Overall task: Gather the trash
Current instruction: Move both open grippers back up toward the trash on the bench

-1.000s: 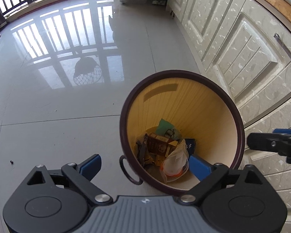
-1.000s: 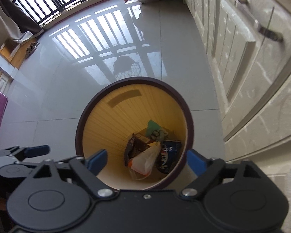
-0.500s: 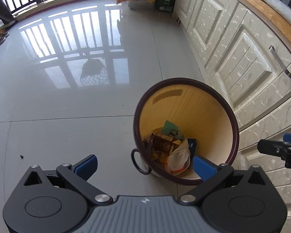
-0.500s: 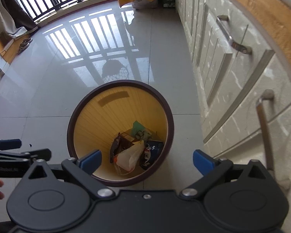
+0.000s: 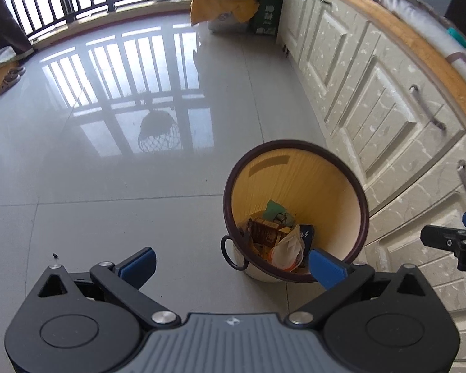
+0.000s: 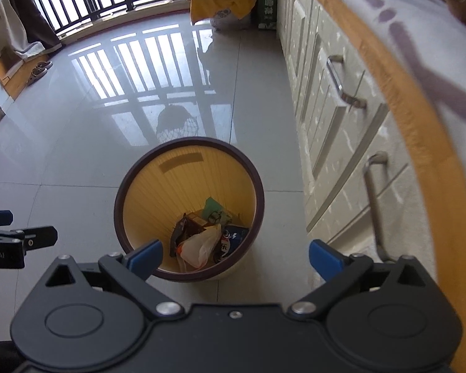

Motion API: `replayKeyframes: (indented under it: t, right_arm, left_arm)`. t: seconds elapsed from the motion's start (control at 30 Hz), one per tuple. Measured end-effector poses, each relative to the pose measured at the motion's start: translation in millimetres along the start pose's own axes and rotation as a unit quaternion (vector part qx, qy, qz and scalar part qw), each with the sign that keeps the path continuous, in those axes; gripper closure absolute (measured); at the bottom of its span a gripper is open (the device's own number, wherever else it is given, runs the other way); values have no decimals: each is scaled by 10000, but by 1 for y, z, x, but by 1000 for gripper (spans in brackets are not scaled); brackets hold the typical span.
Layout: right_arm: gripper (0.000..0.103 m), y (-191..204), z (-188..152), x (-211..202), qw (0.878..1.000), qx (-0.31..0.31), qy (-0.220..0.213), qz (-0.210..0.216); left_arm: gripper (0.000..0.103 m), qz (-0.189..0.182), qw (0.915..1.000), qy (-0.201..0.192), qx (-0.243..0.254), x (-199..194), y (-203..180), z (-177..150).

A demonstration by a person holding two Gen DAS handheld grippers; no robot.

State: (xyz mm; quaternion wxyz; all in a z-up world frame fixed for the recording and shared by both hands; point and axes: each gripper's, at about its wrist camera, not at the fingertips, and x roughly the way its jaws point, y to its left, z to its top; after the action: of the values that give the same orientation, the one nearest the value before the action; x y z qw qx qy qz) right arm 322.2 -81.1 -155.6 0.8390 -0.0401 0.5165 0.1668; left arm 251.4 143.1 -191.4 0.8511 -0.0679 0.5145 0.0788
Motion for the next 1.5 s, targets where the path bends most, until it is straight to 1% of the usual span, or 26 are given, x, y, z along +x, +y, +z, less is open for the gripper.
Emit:
replayKeyframes:
  t: [0.2,0.4,0.63,0.8,0.9,1.1,1.23,1.43,1.5]
  right_arm:
    - [2,3,-3,-34,9996,12,-279,42]
    - [2,9,-6,-73,9974,-90,-710,29]
    - [2,4,-5,-112,9922,-44,-1246,-69]
    - [2,-6,-6,-140,9862,20,-1648,-159]
    - [2,-13,-4,-156,9818,91,-1885,-198]
    - [2,-31,-4,-182,9714,220,-2341,-342]
    - [1,-45,-6,-198,9641,329,-2588,-490]
    - [0,-71,-14,-218,9482,528,-3065,-646]
    - [0,-81,-18,-225,9417,550,-3222,-799]
  left_arm:
    - [0,-9,9994,-335,8,-33,-4,-3]
    - [0,6,9975,-710,-74,-67,-6,-5]
    - [0,-93,9932,-1162,-17,-102,-20,-5]
    - [0,-212,9882,-1518,47,-123,-33,2]
    - [0,-315,9823,-1844,71,-136,-42,4]
    - [0,-492,9718,-2297,223,-157,-68,9]
    - [0,-745,9627,-2569,406,-167,-90,12]
    - [0,-974,9488,-2907,756,-174,-132,17]
    - [0,-1106,9427,-3027,861,-177,-148,19]
